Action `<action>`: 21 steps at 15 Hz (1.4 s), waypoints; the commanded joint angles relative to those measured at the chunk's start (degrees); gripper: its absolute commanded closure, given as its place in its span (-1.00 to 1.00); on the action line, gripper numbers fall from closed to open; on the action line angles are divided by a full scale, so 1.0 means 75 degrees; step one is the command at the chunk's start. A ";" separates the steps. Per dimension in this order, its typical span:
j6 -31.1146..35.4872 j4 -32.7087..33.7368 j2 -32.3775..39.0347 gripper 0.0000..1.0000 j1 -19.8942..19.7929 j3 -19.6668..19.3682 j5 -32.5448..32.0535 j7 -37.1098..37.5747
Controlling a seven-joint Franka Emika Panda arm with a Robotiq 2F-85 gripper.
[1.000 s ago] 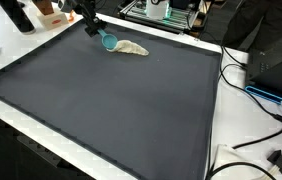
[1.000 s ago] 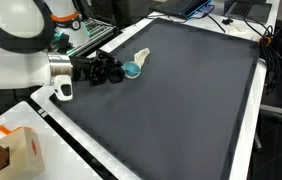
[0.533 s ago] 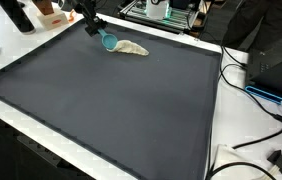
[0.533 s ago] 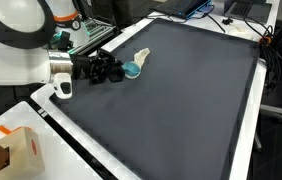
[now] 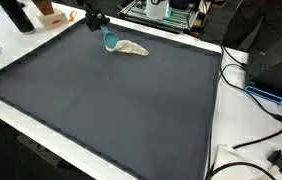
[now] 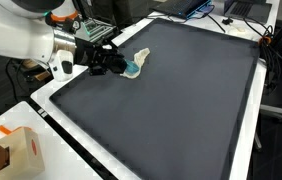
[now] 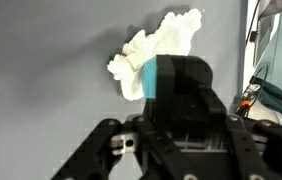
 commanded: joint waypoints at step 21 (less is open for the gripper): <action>0.1608 -0.1520 -0.5417 0.50 0.1294 0.2162 -0.7025 0.6614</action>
